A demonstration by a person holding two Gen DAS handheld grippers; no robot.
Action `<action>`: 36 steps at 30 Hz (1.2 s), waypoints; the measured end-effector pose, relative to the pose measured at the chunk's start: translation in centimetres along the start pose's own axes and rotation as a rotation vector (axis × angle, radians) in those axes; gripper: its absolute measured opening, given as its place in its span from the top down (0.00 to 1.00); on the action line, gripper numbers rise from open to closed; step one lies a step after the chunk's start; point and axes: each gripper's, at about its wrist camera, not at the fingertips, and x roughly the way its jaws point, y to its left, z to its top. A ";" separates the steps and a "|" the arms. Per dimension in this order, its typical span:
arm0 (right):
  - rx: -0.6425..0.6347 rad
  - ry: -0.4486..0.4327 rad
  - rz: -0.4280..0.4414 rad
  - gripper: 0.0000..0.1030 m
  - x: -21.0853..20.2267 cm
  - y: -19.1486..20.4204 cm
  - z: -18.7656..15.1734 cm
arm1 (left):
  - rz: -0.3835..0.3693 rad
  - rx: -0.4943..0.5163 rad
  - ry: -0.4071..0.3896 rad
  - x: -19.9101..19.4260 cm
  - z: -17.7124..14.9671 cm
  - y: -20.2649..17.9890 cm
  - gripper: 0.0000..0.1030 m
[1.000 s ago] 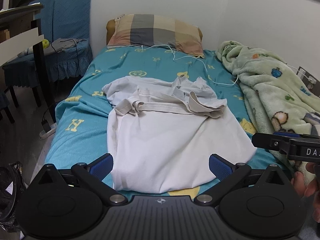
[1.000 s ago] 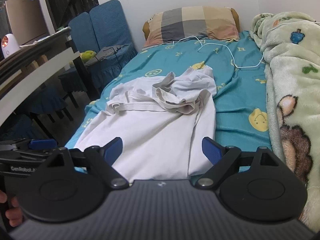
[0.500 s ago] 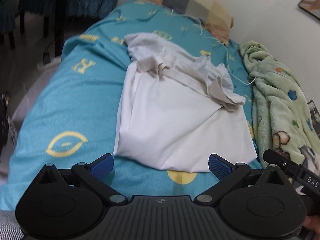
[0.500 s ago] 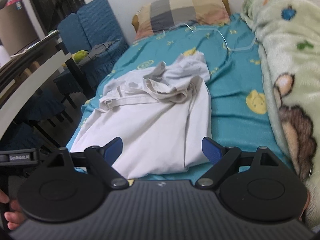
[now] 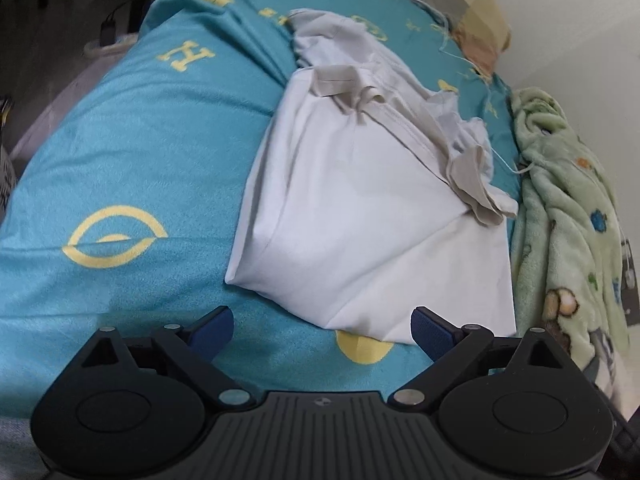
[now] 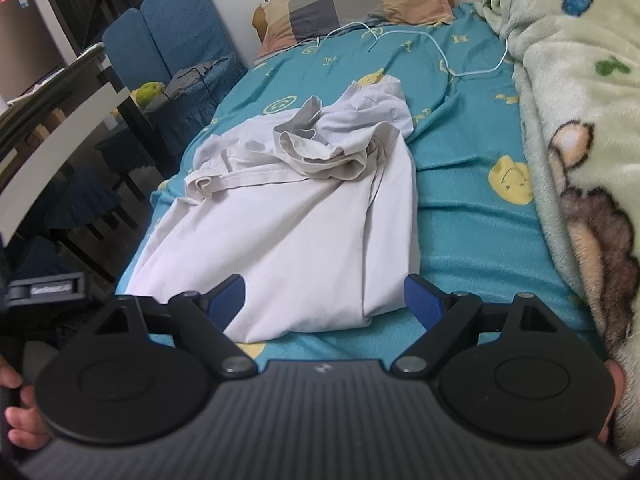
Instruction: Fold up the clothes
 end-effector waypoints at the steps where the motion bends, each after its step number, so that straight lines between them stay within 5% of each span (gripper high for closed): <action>1: 0.031 0.009 0.015 0.15 0.2 -0.4 0.0 | -0.001 -0.022 0.002 0.2 0.2 0.2 0.08; 10: 0.425 0.105 0.129 0.15 2.3 -5.6 -0.4 | -0.020 -0.087 -0.001 1.1 0.6 0.8 0.09; 16: 0.548 0.145 0.140 0.15 3.6 -6.7 -1.2 | -0.046 -0.095 -0.006 1.0 0.7 1.0 0.09; 23: 0.683 0.164 0.138 0.16 5.9 -7.6 -2.2 | -0.161 -0.187 -0.040 0.9 1.2 2.5 0.13; 28: 0.716 0.117 0.147 0.31 7.2 -7.7 -2.5 | -0.226 -0.288 -0.046 1.6 1.8 4.0 0.17; 34: 0.668 0.099 0.143 0.77 7.6 -7.5 -2.1 | -0.195 -0.307 -0.048 2.1 1.8 4.0 0.18; 36: 0.644 0.085 0.150 0.81 7.3 -7.3 -1.9 | -0.179 -0.293 -0.042 2.2 1.7 3.8 0.16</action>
